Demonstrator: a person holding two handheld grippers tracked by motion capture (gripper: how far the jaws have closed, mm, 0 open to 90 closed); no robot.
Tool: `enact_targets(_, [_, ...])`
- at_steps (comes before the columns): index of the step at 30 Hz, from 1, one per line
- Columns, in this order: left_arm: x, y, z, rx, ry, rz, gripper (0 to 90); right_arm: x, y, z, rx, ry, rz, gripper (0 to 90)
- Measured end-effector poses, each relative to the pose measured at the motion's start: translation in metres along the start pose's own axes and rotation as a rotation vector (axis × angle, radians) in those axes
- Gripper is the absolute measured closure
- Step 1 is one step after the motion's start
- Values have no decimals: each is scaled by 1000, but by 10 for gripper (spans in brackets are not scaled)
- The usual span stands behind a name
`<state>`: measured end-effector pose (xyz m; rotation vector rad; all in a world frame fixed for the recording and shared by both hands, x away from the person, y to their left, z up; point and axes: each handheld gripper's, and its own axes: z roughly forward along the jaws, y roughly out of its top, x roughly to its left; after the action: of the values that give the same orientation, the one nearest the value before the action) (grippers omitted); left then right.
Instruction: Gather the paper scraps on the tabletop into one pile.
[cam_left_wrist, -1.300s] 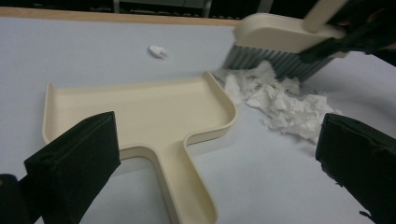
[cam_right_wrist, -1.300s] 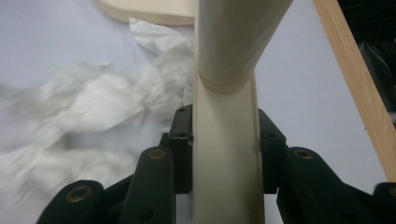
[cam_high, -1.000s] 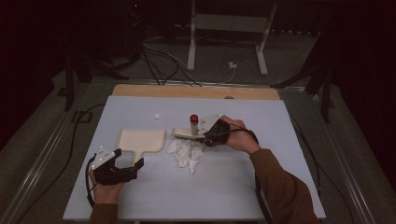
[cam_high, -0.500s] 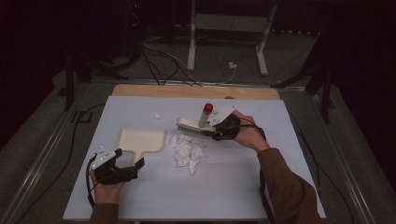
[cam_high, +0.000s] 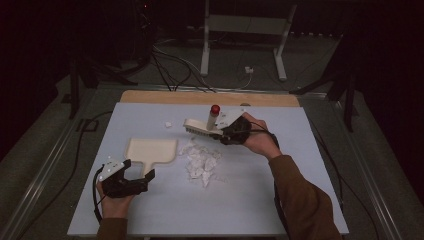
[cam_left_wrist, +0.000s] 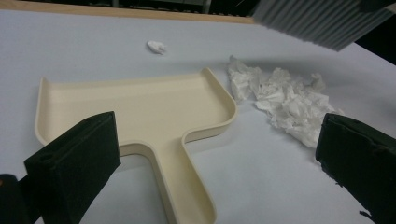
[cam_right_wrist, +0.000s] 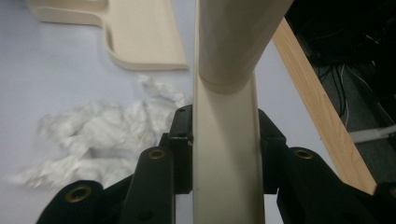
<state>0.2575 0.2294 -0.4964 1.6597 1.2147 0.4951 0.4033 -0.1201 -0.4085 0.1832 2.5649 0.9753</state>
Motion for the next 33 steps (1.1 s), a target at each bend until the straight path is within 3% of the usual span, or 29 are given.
enact_targets(16, [4, -1, -4, -10, -4, -21, 5, -22, 33, 73, 20, -74, 121, 678])
enact_targets(25, [6, -2, -7, -22, -6, -33, 5, -25, 54, 113, 62, -100, 94, 678])
enact_targets(33, [6, -3, -7, -18, -8, -34, 5, -17, 61, 141, 131, -107, 27, 678])
